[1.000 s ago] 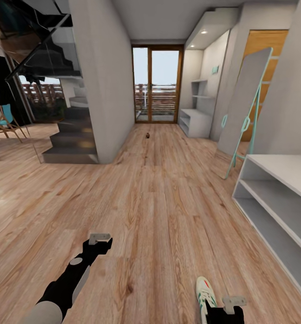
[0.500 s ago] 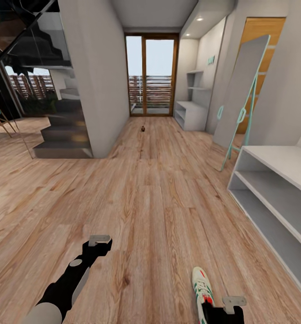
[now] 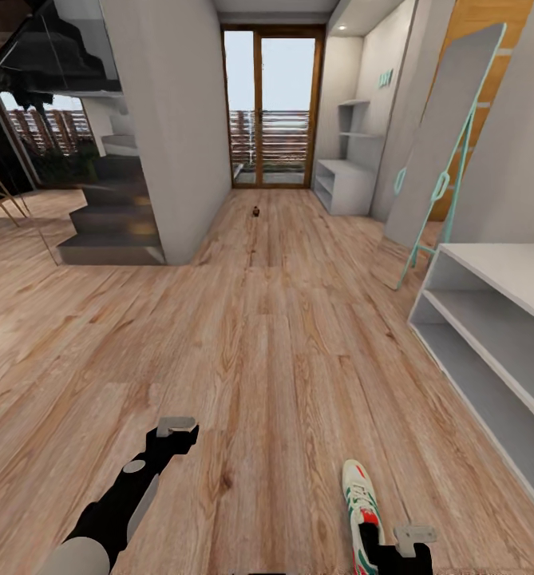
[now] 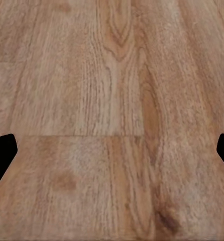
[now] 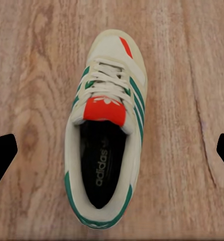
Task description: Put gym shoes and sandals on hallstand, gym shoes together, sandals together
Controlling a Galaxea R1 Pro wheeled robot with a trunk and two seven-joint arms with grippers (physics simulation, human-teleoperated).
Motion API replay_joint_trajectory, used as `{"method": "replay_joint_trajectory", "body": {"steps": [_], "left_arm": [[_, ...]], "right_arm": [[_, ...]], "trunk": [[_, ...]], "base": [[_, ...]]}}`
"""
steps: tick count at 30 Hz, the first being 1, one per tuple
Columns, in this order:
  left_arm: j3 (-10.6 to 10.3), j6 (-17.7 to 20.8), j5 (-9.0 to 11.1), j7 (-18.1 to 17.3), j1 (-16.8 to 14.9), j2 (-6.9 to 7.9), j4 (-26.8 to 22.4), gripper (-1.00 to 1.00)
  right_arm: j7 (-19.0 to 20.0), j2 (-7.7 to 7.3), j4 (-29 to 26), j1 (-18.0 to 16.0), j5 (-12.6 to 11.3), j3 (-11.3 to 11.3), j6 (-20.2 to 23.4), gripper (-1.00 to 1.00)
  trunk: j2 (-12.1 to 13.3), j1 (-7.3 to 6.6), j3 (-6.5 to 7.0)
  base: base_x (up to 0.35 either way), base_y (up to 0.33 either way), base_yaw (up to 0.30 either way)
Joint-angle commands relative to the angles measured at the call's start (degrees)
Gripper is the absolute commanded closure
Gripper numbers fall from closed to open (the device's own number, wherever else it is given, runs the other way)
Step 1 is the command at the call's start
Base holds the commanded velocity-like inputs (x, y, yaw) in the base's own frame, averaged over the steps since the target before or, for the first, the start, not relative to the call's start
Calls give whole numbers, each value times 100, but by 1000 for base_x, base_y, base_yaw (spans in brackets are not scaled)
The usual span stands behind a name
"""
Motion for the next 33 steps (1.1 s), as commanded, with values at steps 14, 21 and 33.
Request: {"method": "replay_joint_trajectory", "body": {"steps": [14,21,33], "left_arm": [[-3,14,7,-27,-33,-3,-47,-100],[-18,279,7,-89,-161,-79,-430,-100],[26,1379,15,-310,-107,-98,-1862,-100]], "right_arm": [[2,2,2,-1,-1,-4,-17,-100],[2,4,2,-1,-1,-5,-17,-100],[2,3,2,-1,-1,-10,-17,-100]], "trunk": [[-21,35,-420],[-30,53,-638],[-46,84,-1006]], "base": [[0,0,89],[0,0,5],[0,0,0]]}}
